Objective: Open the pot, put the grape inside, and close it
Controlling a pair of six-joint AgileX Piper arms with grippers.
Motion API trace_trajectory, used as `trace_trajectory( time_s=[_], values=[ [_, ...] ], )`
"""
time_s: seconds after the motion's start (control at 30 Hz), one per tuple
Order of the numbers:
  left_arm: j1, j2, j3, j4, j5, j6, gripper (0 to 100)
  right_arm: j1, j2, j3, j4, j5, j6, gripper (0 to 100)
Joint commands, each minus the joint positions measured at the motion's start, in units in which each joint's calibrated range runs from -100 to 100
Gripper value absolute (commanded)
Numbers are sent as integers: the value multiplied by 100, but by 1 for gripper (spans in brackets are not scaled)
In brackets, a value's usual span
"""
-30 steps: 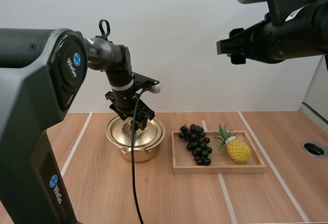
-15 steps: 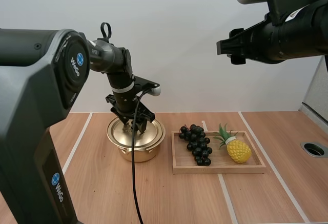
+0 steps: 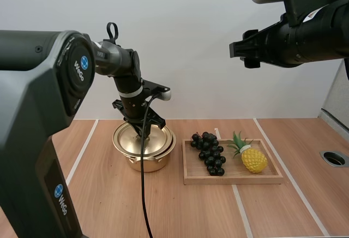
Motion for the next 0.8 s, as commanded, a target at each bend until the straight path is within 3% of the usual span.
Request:
trace_trajectory(
  time_s=[0.0, 0.27, 0.77],
  values=[
    [-18, -345, -93, -68, 92, -78, 0, -18, -40, -39, 41, -5, -30, 100],
    [-18, -1545, -769, -68, 581, -117, 0, -18, -40, -39, 71, 61, -27, 100],
    [-18, -4227, -2243, -78, 313, -345, 0, -18, 331, -39, 771, 965, -174, 100]
  ],
)
